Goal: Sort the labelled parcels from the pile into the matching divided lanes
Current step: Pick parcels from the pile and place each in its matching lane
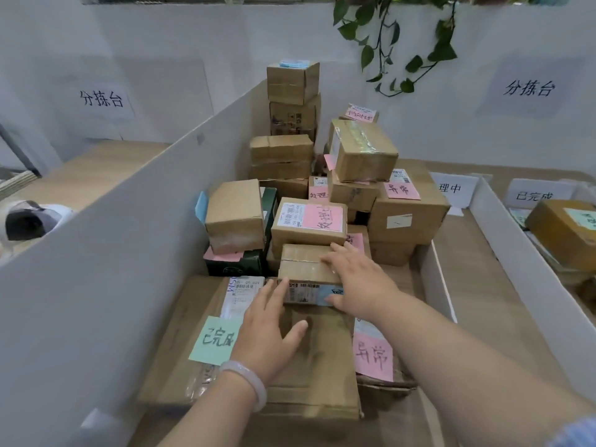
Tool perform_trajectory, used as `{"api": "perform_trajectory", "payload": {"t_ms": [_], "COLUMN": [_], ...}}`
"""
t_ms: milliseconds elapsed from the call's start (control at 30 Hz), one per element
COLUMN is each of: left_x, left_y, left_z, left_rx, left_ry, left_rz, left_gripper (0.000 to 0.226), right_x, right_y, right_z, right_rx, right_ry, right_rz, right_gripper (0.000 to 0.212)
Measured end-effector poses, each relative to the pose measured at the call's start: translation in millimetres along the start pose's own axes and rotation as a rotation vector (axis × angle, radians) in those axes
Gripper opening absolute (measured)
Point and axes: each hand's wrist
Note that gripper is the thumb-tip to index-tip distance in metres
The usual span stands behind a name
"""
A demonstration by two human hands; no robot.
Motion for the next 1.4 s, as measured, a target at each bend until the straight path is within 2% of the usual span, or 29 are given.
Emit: {"api": "perform_trajectory", "payload": {"t_ms": [133, 233, 300, 433, 533, 600, 667, 767, 1000, 1133, 1200, 1400], "left_x": [-3, 0, 8, 29, 39, 42, 42, 44, 70, 104, 123, 174], "left_y": [-6, 1, 6, 24, 50, 69, 86, 112, 181, 221, 242, 308], "left_z": [-1, 1, 2, -5, -17, -25, -33, -52, -118, -156, -175, -235], "left_rx": [0.052, 0.124, 0.198, 0.312, 0.416, 0.485, 0.551, 0.618, 0.666, 0.659, 0.677, 0.724], "left_ry": [-0.002, 0.014, 0.02, -0.056, -0.096, -0.137, -0.205, -0.355, -0.579, -0.593, -0.594, -0.629], "left_rz": [-0.012, -0.021, -0.01, 0.005, -0.067, -0.117, -0.17, -0.228, -0.315, -0.316, -0.311, -0.3], "left_gripper": [0.075, 0.074, 0.073, 0.074, 0.075, 0.074, 0.073, 0.074, 0.073, 0.072, 0.069, 0.071], "right_x": [1, 15, 29, 69, 98, 115, 134, 167, 259, 316, 343, 431], "right_y": [-2, -5, -6, -7, -3, 3, 7, 22, 62, 85, 97, 142], "right_z": [-6, -7, -6, 3, 3, 4, 10, 16, 31, 41, 51, 79], "right_rx": [0.056, -0.101, -0.296, -0.878, -1.244, -1.421, -1.496, -1.486, -1.231, -1.1, -1.059, -0.949], "right_ry": [0.091, 0.124, 0.216, 0.411, 0.483, 0.537, 0.58, 0.657, 0.774, 0.83, 0.866, 0.819], "right_rz": [0.026, -0.047, -0.153, -0.398, -0.506, -0.537, -0.554, -0.577, -0.69, -0.669, -0.643, -0.644], "right_gripper": [0.071, 0.073, 0.071, 0.052, 0.058, 0.062, 0.054, 0.049, 0.03, 0.053, 0.05, 0.069]}}
Point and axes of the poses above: each hand's wrist, its own x-axis away from the middle knuckle, its own z-axis out of the back of the hand, y = z × x, and after that the axes turned 13 degrees about z, right-handed
